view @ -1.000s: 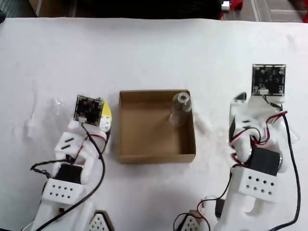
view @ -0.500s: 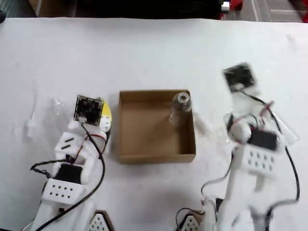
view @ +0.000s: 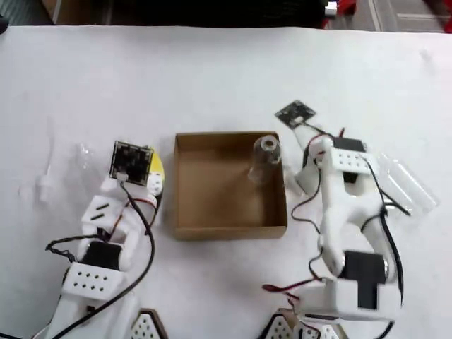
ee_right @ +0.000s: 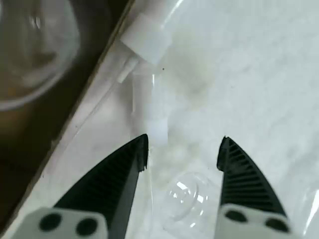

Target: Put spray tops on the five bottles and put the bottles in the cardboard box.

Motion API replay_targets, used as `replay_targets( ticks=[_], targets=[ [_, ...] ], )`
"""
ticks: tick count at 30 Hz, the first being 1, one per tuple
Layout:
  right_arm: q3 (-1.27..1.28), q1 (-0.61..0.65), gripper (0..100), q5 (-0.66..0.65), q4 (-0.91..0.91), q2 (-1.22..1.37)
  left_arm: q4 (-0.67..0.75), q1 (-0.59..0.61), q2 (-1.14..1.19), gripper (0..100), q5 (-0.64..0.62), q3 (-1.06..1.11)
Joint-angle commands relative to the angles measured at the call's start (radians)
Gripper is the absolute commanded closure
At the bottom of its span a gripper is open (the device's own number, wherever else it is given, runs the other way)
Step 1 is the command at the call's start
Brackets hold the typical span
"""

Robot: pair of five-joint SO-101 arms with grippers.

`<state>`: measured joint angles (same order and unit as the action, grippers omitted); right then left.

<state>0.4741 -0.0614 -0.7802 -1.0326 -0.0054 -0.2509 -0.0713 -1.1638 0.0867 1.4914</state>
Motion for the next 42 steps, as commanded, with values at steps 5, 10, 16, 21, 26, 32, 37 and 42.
replay_targets(
  ticks=[5, 10, 16, 21, 26, 32, 37, 42],
  targets=[
    [-0.152, 0.005, 79.4, 0.037, 0.012, 0.111, 0.034, -0.013, -0.019, 98, 0.009, -0.017],
    [-0.167, 0.027, 79.4, 0.038, -0.024, 0.113, 0.034, -0.013, -0.019, 97, 0.009, -0.017],
    [-0.152, 0.073, 79.4, 0.040, -0.081, 0.013, 0.034, -0.013, -0.019, 97, 0.009, -0.017],
    [-0.121, 0.085, 79.4, 0.040, -0.070, 0.021, 0.034, -0.013, -0.021, 97, 0.009, -0.017],
    [-0.124, 0.079, 82.4, 0.037, -0.065, 0.091, 0.034, -0.013, -0.021, 97, 0.009, -0.017],
    [-0.124, 0.077, 82.5, 0.040, -0.030, 0.127, 0.034, -0.015, -0.021, 97, 0.009, -0.017],
    [-0.124, 0.064, 82.5, 0.038, -0.025, 0.127, 0.034, -0.015, -0.021, 97, 0.009, -0.017],
    [-0.120, 0.042, 82.5, 0.035, -0.025, 0.128, 0.034, -0.015, -0.021, 97, 0.009, -0.017]
  ],
)
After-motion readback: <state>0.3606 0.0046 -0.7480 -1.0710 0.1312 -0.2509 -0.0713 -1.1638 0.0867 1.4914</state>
